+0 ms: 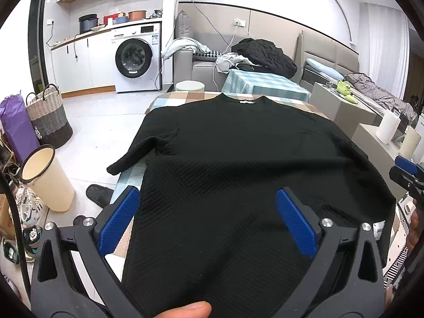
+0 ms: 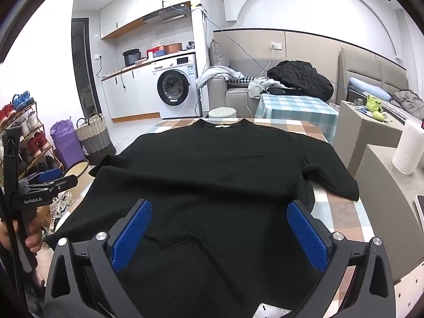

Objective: Fold small clothes

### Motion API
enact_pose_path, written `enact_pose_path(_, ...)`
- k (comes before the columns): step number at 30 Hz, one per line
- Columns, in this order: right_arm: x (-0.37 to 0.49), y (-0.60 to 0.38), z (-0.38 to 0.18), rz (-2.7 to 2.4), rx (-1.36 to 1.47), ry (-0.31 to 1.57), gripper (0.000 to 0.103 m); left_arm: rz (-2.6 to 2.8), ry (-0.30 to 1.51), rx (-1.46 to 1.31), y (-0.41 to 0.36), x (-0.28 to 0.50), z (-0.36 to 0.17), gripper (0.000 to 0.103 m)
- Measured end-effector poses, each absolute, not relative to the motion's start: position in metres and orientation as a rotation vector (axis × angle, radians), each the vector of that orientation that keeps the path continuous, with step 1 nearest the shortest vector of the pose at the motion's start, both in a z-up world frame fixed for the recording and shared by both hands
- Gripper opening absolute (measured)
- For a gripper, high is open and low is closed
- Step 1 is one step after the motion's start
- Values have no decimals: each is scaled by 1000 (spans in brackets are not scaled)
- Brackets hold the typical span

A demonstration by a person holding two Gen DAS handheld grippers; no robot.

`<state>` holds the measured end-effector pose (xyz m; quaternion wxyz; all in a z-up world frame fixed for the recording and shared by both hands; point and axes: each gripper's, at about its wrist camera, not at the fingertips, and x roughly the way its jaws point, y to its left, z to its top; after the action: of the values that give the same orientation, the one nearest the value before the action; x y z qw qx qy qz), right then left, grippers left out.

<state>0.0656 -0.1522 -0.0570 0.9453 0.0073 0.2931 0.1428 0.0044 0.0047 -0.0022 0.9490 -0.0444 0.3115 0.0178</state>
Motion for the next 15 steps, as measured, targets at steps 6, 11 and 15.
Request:
enact_pose_path(6, 65, -152, -56, 292, 19, 594, 103, 36, 633, -90, 5, 4, -3, 102)
enact_pose_path(11, 63, -152, -56, 291, 19, 587, 103, 37, 633, -90, 5, 4, -3, 102)
enact_pose_path(15, 63, -152, -56, 287, 22, 587, 103, 34, 633, -93, 5, 4, -3, 102)
